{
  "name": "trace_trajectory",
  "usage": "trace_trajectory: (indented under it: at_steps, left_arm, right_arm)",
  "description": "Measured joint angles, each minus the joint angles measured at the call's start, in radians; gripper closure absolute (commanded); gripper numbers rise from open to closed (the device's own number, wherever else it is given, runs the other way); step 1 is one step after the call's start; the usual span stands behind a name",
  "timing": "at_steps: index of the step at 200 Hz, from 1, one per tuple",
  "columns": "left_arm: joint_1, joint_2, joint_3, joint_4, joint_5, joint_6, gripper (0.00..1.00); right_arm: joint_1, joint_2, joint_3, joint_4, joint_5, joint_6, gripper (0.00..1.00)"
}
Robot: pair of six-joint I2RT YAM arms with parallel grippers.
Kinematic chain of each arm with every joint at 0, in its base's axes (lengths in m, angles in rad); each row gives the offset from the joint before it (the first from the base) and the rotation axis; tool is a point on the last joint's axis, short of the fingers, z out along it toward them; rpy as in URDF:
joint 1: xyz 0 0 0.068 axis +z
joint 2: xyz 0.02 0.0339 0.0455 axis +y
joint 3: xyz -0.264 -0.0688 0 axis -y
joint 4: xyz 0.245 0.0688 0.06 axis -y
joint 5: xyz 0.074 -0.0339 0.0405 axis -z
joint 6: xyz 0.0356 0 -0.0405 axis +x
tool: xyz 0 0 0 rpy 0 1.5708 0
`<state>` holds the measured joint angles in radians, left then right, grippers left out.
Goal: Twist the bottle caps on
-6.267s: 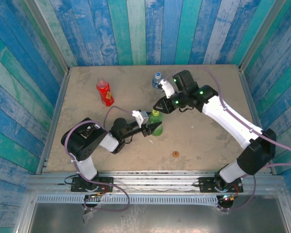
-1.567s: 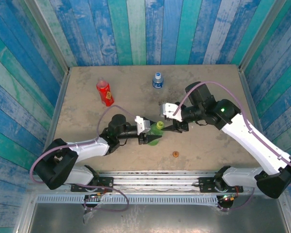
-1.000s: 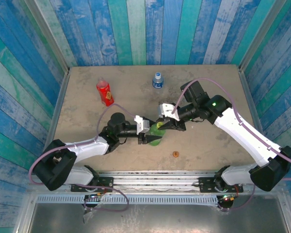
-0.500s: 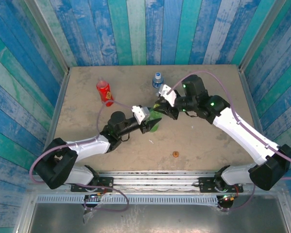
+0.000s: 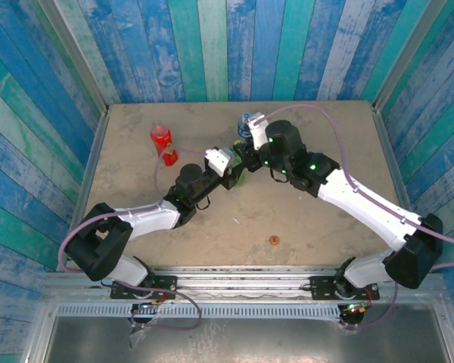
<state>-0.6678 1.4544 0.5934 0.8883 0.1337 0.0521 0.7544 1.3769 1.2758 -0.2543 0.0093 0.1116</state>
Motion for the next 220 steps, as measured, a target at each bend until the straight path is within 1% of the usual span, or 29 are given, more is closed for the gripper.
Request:
trace_trajectory:
  at_steps: [14, 27, 48, 66, 92, 112, 136, 164, 186, 198, 205, 216, 220]
  left_arm:
    - [0.023, -0.014, -0.019, 0.0, 0.08, 0.013, 0.44]
    - [0.032, -0.039, -0.04, -0.021, 0.168, 0.046, 0.44]
    - [0.033, -0.1, -0.058, -0.089, 0.32, 0.112, 0.44]
    - [0.032, -0.152, -0.057, -0.142, 0.432, 0.159, 0.44]
    - [0.032, -0.206, -0.027, -0.24, 0.591, 0.202, 0.45]
    - [0.031, -0.227, -0.014, -0.272, 0.666, 0.211, 0.45]
    - [0.031, -0.237, -0.014, -0.29, 0.711, 0.213, 0.46]
    - [0.031, -0.237, -0.014, -0.307, 0.728, 0.215, 0.46]
    - [0.031, -0.237, -0.014, -0.314, 0.728, 0.213, 0.47]
    - [0.031, -0.237, -0.014, -0.308, 0.715, 0.203, 0.47]
    - [0.03, -0.237, -0.015, -0.298, 0.699, 0.193, 0.47]
    - [0.027, -0.237, -0.023, -0.258, 0.644, 0.163, 0.48]
    - [0.026, -0.237, -0.024, -0.245, 0.621, 0.153, 0.49]
  right_arm:
    - [-0.021, -0.052, -0.027, -0.001, -0.06, -0.061, 0.34]
    - [-0.037, -0.116, -0.066, 0.006, -0.122, -0.146, 0.33]
    - [-0.044, -0.215, -0.14, 0.01, -0.249, -0.29, 0.35]
    - [-0.048, -0.262, -0.168, -0.017, -0.371, -0.412, 0.36]
    - [-0.048, -0.274, -0.158, -0.079, -0.509, -0.532, 0.41]
    - [-0.048, -0.264, -0.133, -0.128, -0.58, -0.588, 0.48]
    - [-0.049, -0.247, -0.112, -0.165, -0.629, -0.622, 0.6]
    - [-0.049, -0.227, -0.105, -0.191, -0.661, -0.632, 0.77]
    - [-0.051, -0.226, -0.102, -0.2, -0.667, -0.625, 0.78]
    - [-0.051, -0.226, -0.101, -0.198, -0.661, -0.618, 0.85]
    - [-0.051, -0.226, -0.101, -0.19, -0.649, -0.606, 0.9]
    - [-0.051, -0.225, -0.102, -0.157, -0.614, -0.564, 0.98]
    - [-0.051, -0.224, -0.103, -0.141, -0.597, -0.544, 0.99]
